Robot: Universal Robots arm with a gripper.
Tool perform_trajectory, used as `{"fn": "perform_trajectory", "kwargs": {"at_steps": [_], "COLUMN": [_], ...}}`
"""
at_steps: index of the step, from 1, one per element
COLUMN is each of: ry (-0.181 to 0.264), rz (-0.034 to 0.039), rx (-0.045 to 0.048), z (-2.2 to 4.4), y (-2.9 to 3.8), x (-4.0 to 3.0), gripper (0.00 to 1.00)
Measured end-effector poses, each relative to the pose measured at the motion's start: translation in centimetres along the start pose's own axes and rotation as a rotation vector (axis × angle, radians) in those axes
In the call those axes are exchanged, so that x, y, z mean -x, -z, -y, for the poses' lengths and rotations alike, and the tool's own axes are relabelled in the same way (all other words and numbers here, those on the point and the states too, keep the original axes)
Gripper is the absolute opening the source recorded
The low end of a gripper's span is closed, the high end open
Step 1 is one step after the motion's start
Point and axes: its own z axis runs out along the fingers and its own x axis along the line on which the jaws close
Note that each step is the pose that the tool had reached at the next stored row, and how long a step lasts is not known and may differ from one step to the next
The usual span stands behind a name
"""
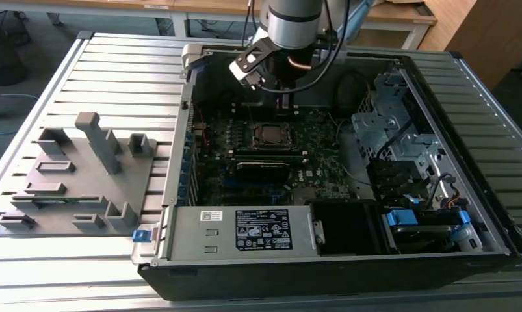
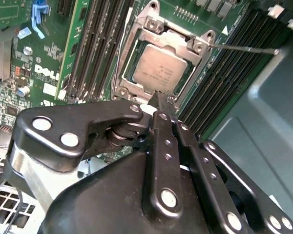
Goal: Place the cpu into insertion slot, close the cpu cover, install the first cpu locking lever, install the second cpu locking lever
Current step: 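Close the cpu cover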
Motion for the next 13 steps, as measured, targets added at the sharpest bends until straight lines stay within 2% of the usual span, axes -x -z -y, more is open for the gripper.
{"fn": "perform_trajectory", "kwargs": {"at_steps": [13], "ry": [0.000], "rz": [-0.0001], "rx": [0.0001], "z": [0.80], "y": [-0.14], "x": [0.06], "gripper": [0.10]}}
